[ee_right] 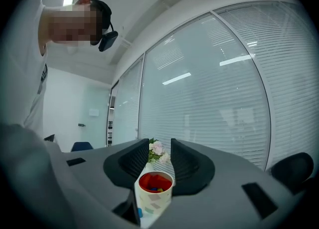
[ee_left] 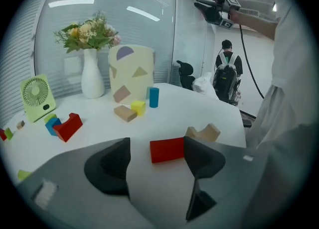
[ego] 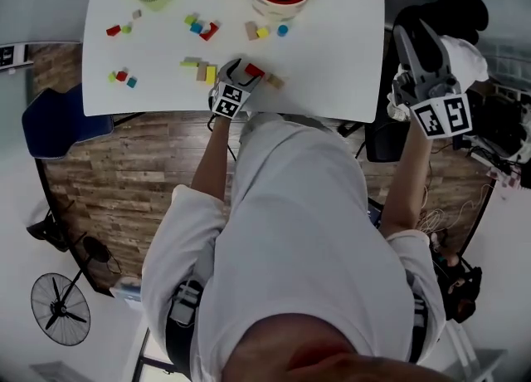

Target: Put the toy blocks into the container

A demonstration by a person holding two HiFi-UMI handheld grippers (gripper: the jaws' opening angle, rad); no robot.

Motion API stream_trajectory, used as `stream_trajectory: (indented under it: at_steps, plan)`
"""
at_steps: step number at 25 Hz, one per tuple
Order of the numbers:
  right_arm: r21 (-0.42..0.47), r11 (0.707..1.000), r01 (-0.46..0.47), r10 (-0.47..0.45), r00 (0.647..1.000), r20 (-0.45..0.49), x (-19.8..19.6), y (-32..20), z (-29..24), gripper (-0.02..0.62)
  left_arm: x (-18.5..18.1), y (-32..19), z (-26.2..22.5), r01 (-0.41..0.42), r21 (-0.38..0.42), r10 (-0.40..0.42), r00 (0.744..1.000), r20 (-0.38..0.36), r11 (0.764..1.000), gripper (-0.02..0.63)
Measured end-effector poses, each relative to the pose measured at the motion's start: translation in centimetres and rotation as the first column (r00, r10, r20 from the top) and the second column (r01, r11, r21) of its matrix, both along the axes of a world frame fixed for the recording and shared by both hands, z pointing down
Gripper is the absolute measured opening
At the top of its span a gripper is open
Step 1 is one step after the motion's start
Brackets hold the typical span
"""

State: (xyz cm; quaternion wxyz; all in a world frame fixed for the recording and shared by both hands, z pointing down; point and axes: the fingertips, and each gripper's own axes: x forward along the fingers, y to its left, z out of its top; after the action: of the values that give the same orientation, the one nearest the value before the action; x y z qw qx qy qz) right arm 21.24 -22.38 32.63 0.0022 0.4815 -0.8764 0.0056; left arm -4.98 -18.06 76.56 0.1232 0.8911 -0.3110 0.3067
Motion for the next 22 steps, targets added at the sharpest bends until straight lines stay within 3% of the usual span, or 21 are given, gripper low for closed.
stream_trajectory:
  at_steps: [8,16,19,22]
  plan:
    - [-0.001,1.000,-0.021,0.021,1.000,0.016,1.1,1.3,-0.1,0.138,2.3,0.9,-0.7,0.014,0.010,-0.014,1.000,-0.018,1.000,0.324]
    - [-0.001,1.000,-0.028,0.028,0.999,0.017,2.5,2.2,-0.4,0.135,2.7,1.5,1.1,0.034,0.009,-0.035,0.994,0.105,0.999,0.287]
    - [0.001,0.999,-0.035,0.035,0.999,0.029,3.2,2.6,-0.2,0.132,2.5,1.4,0.9,0.043,0.014,-0.044,0.995,0.093,0.999,0.284]
    - [0.004,0.999,-0.039,0.039,0.998,0.047,3.6,2.9,-0.1,0.131,2.1,0.5,-1.6,0.070,0.059,-0.072,0.997,0.031,0.996,0.284]
